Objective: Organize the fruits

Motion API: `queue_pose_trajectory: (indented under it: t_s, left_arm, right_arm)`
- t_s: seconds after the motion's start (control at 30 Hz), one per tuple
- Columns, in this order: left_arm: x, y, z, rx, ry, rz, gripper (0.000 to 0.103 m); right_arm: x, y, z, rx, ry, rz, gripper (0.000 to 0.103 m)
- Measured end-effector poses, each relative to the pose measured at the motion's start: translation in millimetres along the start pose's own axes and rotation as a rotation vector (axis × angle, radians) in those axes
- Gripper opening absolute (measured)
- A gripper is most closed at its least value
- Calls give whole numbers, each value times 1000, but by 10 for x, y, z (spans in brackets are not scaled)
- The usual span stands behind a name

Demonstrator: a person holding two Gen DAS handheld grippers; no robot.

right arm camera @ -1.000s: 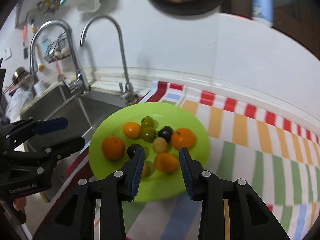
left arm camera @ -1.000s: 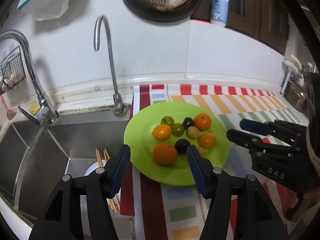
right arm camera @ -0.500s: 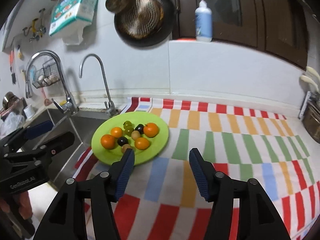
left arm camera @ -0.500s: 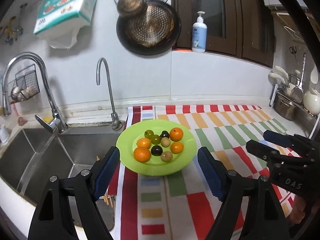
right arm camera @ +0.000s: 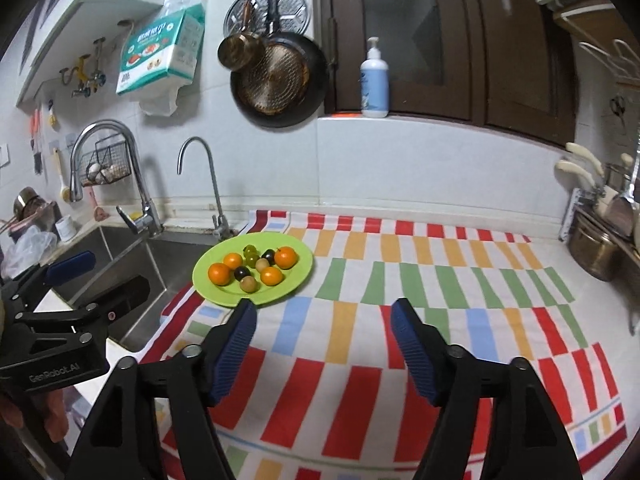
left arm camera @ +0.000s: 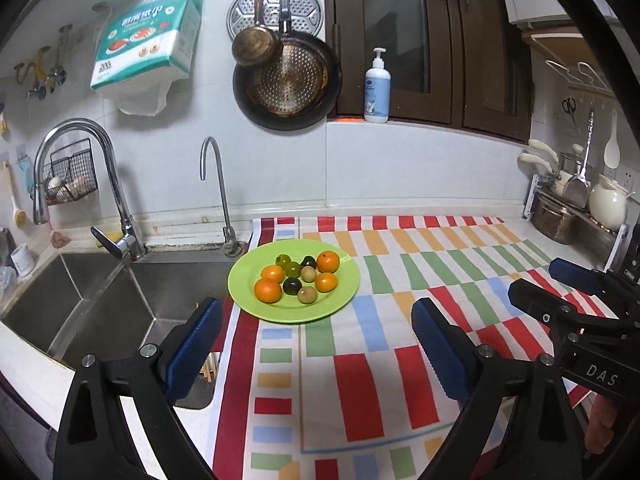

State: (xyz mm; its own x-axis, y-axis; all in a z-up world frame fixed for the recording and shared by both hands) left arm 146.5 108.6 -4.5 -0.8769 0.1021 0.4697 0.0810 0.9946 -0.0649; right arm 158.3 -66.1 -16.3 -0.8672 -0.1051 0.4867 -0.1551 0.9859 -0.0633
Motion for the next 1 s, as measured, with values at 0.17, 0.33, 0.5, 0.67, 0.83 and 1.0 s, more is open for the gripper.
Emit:
queue_pose_trajectory:
  t_s: [0.17, 0.33, 0.5, 0.67, 0.83, 1.0]
  left_arm:
    - [165, -112, 32, -4, -13, 8, 102]
    - [297, -169, 67, 1, -21, 13, 103]
    - [388, -213, 85, -5, -26, 17, 103]
    - [472, -235, 85, -7, -38, 19, 103]
    - [543, -252, 79, -7, -48, 16, 103]
    - [604, -276, 67, -7, -59, 13, 103]
  right_arm:
    - [214, -83, 61, -16, -11, 15, 73]
    - [406, -152, 112, -24, -24, 38, 76]
    - [547, -173, 131, -21, -37, 51, 76]
    - [651, -179, 133, -20, -51, 57, 76]
    - [735, -182, 138, -17, -63, 64, 76]
    - [789, -193, 148, -21, -71, 68, 76]
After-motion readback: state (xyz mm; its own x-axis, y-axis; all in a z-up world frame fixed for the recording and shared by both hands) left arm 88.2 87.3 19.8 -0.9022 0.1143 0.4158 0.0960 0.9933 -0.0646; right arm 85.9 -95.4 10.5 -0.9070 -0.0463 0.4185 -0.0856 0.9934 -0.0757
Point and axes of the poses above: each gripper's, at about its wrist camera, not at the fingertips, and x roughly against the way its jaws point, y to its left, z to its underside, the point moved 8 cm from there along -x, roughly the way its jaws point, and after that the axes turned 5 degrees about x, right-handed, at the moved point
